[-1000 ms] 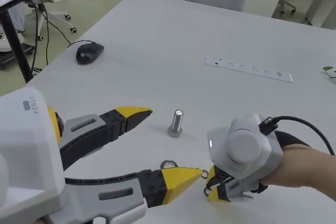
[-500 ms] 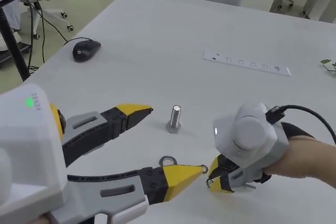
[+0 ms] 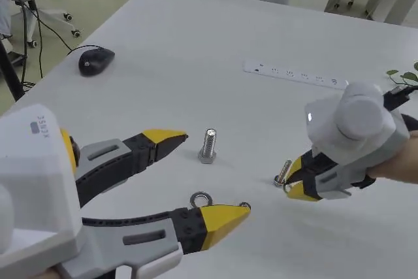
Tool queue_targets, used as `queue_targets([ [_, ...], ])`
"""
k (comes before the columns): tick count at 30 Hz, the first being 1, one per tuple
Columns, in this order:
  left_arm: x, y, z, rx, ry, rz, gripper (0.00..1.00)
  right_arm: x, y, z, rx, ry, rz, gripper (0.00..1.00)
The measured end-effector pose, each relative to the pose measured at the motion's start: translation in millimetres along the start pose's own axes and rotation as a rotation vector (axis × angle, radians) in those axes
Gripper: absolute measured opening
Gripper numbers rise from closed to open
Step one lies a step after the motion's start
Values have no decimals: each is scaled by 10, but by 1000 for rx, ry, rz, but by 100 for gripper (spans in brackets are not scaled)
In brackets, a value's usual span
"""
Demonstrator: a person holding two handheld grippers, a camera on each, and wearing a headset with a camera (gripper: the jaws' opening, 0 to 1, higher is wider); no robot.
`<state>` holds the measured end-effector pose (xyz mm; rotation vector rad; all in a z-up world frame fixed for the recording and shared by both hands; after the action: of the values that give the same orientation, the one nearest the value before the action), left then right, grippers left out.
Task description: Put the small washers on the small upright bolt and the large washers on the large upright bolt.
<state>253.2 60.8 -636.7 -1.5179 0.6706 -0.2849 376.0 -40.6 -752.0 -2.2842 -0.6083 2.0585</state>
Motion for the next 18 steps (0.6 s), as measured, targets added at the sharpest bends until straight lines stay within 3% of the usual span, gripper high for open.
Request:
queue_targets([
  [7,8,-4,-4,-2,4,-1,62,-117,-16,-197,5,41,6,12],
  [18,34,35,-10,-6,18,12,62,-22,0,-331,-5,48,44,12],
])
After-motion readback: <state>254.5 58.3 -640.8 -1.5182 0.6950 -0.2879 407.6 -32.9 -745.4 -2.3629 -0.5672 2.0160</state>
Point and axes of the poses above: the centre of the closed fingertips' face, and the gripper's own axes: x roughly forward along the fingers, z roughly to its left, y roughly out of its underside, the point moved 1 cm from there along -x, roughly backward along the fingers, and after that the axes turned 5 degrees about z, right-handed, at the moved point
